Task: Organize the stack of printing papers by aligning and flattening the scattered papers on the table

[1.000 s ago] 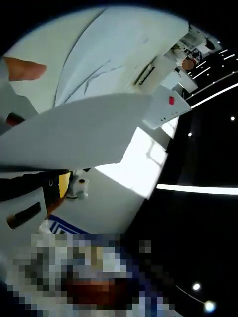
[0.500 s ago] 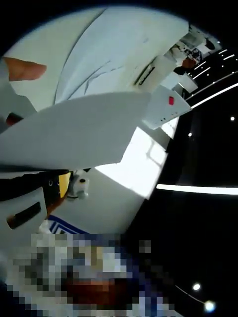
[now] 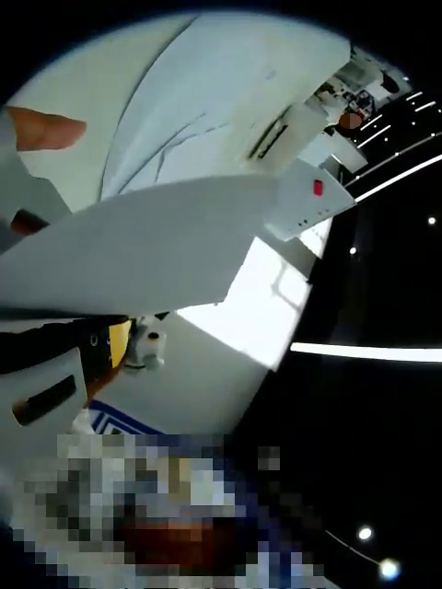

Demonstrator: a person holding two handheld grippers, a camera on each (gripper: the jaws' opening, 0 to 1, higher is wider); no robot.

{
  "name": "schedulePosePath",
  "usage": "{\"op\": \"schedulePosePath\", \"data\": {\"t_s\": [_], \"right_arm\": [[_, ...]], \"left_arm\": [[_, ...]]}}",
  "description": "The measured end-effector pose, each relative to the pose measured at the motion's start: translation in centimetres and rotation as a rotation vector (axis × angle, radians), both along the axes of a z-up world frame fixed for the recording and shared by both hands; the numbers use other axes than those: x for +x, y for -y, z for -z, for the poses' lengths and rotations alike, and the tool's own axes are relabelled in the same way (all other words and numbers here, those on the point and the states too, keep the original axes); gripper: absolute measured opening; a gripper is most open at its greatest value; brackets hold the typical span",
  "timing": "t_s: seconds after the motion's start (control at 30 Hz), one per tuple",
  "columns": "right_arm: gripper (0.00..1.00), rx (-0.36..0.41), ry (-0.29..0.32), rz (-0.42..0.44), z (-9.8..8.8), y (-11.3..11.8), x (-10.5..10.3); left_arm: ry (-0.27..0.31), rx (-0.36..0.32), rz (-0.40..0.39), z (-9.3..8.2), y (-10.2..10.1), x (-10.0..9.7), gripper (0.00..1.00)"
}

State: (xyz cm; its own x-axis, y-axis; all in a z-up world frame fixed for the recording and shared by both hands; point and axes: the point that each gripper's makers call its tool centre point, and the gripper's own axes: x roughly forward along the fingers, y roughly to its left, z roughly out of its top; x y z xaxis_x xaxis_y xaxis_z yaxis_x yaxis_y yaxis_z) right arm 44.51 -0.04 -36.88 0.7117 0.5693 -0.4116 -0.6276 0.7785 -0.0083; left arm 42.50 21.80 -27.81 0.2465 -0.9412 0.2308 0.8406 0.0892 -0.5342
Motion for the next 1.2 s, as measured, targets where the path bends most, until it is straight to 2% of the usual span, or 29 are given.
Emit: {"op": "schedulePosePath", "data": {"t_s": [0.4, 0.63, 0.8, 0.93, 1.03, 1.2], "right_arm": [[0.05, -0.017, -0.006, 0.007, -0.2, -0.8, 0.9], [0.04, 0.024, 0.007, -0.05, -1.4, -3.1, -0.4], [0.04, 0.045, 0.023, -0.08, -2.6, -3.4, -1.4], [0.04, 0.063, 0.038, -0.085, -3.7, -3.2, -1.4], [0.04, 0.065, 0.032, -0.083, -3.4, -3.1, -1.2], [0.05, 0.043, -0.006, -0.101, -1.4, -3.5, -1.8]], "left_arm": [[0.0, -0.002, -0.004, 0.0, 0.0, 0.0, 0.06], [0.0, -0.006, -0.007, -0.1, 0.0, 0.0, 0.06], [-0.001, -0.012, -0.005, -0.1, 0.0, 0.0, 0.06], [-0.001, -0.011, -0.008, -0.1, 0.0, 0.0, 0.06], [-0.001, -0.01, -0.008, -0.1, 0.0, 0.0, 0.06], [-0.003, -0.01, -0.011, -0.1, -0.1, 0.1, 0.06]]}}
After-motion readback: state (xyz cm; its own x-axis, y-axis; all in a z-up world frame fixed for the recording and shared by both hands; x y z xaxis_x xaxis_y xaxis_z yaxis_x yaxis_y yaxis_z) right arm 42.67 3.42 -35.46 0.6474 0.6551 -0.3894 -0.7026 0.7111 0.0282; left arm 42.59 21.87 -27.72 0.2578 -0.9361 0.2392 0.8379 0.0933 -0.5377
